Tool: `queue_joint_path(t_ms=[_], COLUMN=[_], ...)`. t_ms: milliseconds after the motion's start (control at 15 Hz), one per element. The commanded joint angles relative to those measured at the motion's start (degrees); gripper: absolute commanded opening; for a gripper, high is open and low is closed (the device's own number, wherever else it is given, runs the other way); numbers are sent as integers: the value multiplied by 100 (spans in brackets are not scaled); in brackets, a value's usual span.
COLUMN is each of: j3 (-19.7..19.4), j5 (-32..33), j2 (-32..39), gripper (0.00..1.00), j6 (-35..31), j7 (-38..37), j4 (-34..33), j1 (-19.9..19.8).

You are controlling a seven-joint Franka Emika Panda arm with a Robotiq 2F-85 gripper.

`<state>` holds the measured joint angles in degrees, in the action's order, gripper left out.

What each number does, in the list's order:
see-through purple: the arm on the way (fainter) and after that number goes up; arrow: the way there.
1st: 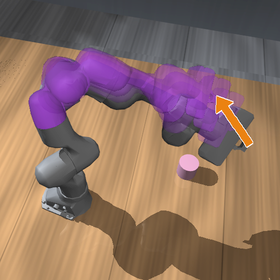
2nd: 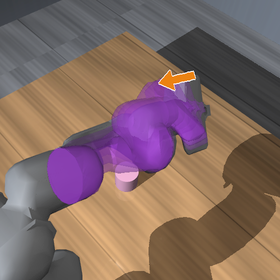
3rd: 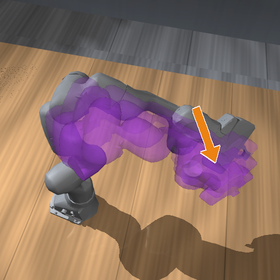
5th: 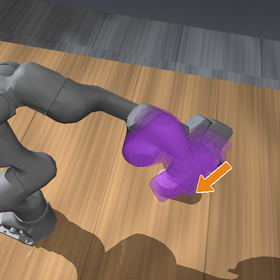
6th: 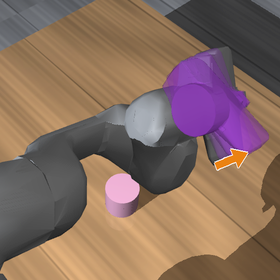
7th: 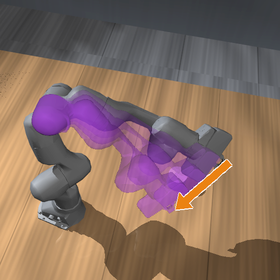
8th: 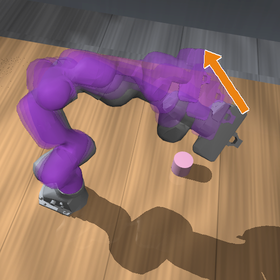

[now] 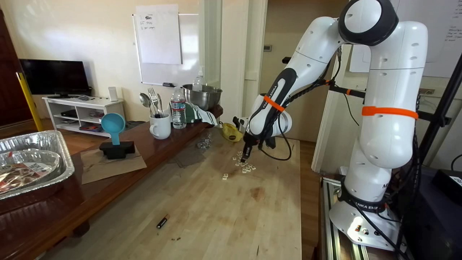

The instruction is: Use the tile letters to spell the word tale

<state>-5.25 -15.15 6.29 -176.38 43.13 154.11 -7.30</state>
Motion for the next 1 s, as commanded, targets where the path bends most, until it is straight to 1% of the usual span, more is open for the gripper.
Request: queue_joint_path(t_ms=[0, 333, 467, 667, 933], j3=[181, 448, 464, 363, 439], j5=[-300, -688, -694, -561, -642], j2=[166, 292, 372, 467, 498], gripper=[0, 0, 0, 0, 0], j6=[8, 56, 12, -12, -23], j7=[146, 184, 169, 149, 190], j4=[-145, -300, -325, -324, -339], j1=[-145, -284, -297, -291, -380])
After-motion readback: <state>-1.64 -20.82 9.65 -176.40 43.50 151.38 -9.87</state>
